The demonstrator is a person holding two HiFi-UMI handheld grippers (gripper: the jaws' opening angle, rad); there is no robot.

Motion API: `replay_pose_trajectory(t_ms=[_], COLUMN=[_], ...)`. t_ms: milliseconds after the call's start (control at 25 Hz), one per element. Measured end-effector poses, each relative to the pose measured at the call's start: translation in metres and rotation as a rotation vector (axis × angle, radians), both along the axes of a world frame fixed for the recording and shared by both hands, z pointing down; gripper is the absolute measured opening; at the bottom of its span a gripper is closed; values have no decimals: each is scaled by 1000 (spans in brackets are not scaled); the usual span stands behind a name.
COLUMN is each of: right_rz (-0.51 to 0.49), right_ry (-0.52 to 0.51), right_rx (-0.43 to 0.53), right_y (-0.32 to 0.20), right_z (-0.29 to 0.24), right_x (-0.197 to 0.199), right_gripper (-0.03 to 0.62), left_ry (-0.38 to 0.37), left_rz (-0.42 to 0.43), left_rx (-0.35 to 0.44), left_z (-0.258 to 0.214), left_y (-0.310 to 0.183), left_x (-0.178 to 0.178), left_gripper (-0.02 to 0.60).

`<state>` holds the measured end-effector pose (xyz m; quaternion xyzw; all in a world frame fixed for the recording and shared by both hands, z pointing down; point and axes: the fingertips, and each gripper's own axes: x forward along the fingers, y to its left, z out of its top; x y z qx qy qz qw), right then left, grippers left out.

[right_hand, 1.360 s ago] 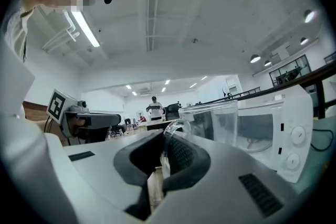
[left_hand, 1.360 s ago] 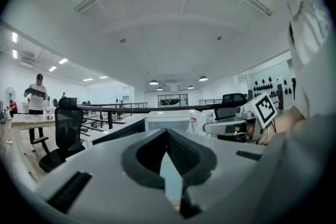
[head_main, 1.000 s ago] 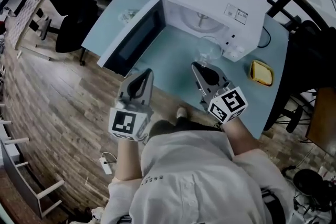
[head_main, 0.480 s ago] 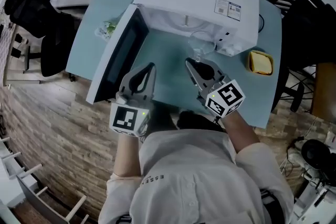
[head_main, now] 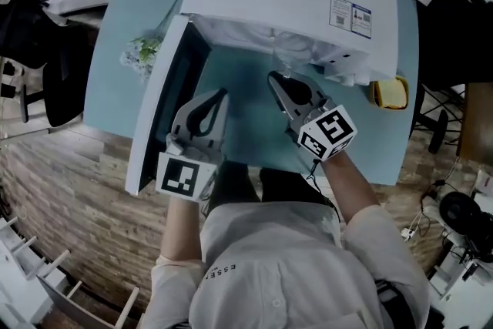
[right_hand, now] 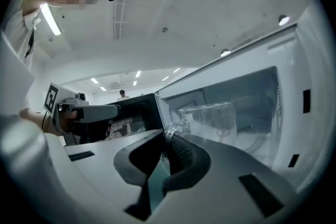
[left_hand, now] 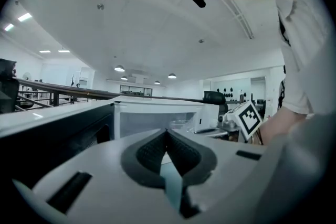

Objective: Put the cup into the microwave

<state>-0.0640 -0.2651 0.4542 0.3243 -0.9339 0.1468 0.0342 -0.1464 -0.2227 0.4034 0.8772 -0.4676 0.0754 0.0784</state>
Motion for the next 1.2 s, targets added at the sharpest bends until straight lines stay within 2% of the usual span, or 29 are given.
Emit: replay_pose_trajectory(t_ms=[320, 800, 1040, 1200], right_rz=[-12, -3, 25, 45], right_ry=[14, -7, 20, 36], right_rx=[-2, 27, 60, 72], right_y=[-42, -78, -93, -102], right_z=[24, 34, 41, 46], right_x=[-13, -28, -33, -32], right_gripper=[20, 20, 21, 21], left_ry=[-30, -17, -33, -50], left_rz=[64, 75, 64, 91], left_rx=[3, -11, -21, -23], left_z=[22, 37, 45, 48], left_y=[-30, -44, -51, -52], left_x=[4, 4, -4, -1], left_gripper=[2, 2, 2, 2])
